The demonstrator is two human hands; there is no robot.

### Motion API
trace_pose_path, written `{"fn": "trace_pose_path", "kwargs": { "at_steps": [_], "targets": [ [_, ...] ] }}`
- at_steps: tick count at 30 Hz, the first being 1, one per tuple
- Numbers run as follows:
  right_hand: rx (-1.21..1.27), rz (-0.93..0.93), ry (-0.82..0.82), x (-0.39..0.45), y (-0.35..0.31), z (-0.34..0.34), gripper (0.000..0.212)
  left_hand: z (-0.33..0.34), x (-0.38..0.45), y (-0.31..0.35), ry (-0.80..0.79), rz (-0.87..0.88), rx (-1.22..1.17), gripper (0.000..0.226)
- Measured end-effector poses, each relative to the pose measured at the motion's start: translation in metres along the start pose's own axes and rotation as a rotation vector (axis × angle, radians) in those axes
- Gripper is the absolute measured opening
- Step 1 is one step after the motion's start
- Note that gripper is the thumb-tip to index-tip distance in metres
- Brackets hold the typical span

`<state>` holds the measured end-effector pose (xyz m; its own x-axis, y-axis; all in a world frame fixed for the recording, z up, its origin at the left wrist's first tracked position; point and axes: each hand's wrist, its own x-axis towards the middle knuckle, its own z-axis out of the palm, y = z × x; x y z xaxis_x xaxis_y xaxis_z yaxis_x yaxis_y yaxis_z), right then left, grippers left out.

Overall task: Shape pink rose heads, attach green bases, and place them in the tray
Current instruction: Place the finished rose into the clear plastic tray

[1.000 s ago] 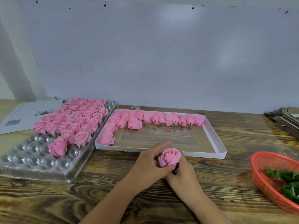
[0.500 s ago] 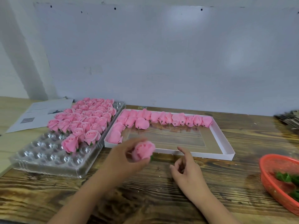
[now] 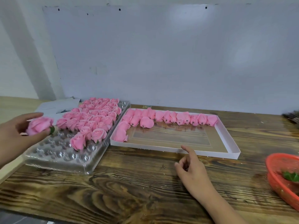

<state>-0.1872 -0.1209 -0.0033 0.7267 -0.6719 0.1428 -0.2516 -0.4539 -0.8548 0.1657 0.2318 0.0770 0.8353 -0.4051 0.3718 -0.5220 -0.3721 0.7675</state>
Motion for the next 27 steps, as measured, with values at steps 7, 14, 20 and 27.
{"fn": "trace_pose_path", "kwargs": {
  "at_steps": [7,14,20,27],
  "targets": [
    [-0.003,0.0,-0.003,-0.001,-0.002,-0.001,0.061,0.017,0.016,-0.034,-0.031,-0.123,0.068,0.066],
    [0.002,0.007,0.006,-0.001,-0.001,-0.001,0.061,0.046,0.029,-0.035,-0.046,-0.154,0.168,0.059],
    [0.003,0.015,0.015,0.0,-0.002,-0.001,0.06,0.057,0.041,-0.027,-0.013,-0.138,0.263,0.065],
    [-0.009,0.033,0.001,-0.001,-0.006,-0.002,0.061,0.061,0.046,-0.03,-0.018,-0.145,0.282,0.068]
  ]
}}
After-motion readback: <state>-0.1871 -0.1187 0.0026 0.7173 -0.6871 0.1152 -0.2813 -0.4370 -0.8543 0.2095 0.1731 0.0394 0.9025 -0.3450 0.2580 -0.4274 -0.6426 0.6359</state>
